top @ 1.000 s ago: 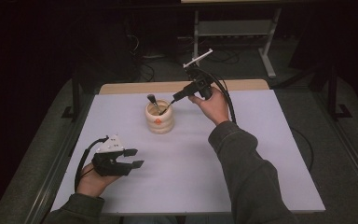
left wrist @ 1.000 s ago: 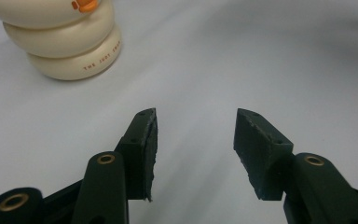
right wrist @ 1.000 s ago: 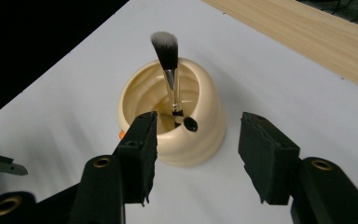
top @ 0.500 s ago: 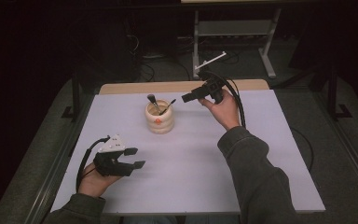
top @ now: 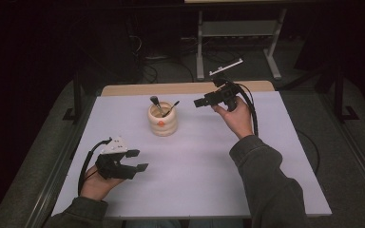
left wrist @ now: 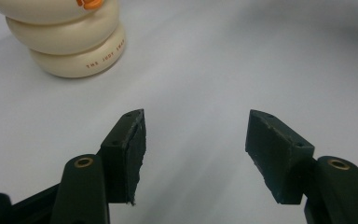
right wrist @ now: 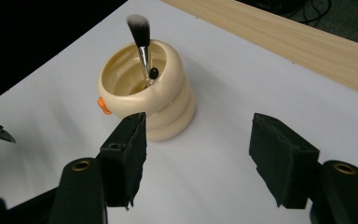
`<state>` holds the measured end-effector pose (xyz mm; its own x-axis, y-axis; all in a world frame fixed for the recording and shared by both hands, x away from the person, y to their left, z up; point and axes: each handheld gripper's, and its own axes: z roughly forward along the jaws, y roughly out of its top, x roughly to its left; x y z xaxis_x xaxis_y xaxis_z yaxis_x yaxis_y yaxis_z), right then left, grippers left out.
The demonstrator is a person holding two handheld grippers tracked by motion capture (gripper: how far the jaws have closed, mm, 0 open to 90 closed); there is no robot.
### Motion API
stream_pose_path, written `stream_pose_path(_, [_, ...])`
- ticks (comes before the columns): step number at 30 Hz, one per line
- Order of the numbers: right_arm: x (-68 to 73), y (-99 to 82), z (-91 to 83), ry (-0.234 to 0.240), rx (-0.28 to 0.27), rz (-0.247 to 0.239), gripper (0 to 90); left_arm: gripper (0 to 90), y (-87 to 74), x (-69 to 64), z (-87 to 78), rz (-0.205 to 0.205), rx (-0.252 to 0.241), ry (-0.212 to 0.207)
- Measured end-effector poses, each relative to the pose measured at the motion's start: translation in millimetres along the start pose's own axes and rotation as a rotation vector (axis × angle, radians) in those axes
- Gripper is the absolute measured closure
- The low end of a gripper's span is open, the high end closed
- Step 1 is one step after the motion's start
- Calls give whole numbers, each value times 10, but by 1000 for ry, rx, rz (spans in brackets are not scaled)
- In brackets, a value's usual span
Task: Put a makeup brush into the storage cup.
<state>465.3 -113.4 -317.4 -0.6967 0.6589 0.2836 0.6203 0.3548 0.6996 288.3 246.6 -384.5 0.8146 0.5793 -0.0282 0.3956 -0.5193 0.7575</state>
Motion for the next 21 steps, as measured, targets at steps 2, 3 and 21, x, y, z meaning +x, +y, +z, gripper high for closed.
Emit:
stream_pose_path(2, [-15,-30,-10,-4,3,5,329,372,-1,1,4,-8,-6,1])
stream_pose_path(3, [-18,-40,-15,-7,11,15,323,371,-2,1,5,-9,-7,1])
stream_pose_path(21, [-95,-417,-87,-23,-4,34,314,363,-5,-6,-1,-16,-10,5])
